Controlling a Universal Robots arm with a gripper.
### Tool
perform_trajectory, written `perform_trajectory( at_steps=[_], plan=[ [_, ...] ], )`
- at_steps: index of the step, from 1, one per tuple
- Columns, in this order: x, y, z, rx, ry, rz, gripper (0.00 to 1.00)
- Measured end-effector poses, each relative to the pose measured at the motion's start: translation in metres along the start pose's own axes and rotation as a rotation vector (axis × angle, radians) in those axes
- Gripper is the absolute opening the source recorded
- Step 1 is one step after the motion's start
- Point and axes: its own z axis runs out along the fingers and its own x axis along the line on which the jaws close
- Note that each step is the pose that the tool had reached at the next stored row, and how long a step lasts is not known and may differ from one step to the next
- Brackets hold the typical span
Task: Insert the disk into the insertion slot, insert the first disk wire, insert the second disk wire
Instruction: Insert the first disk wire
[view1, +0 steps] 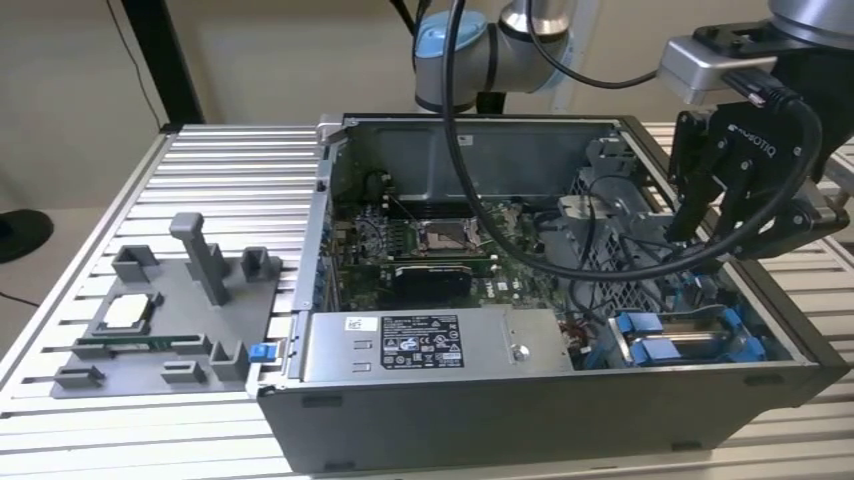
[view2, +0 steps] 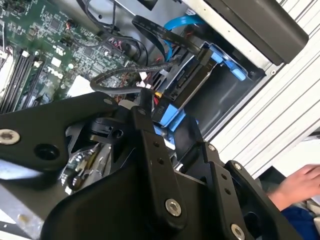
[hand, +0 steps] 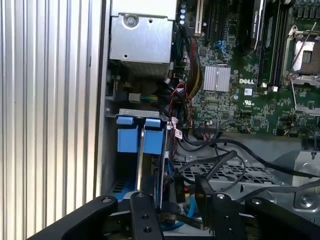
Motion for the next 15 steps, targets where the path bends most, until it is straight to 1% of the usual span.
perform_trajectory(
  at_steps=[9,15],
  plan=[
    [0.0001,-0.0003,0.0009,0.0000,-0.0009,-0.028,1.00],
    [0.0001,-0.0003,0.0027,0.0002,-0.0044,-0.043,1.00]
  ],
)
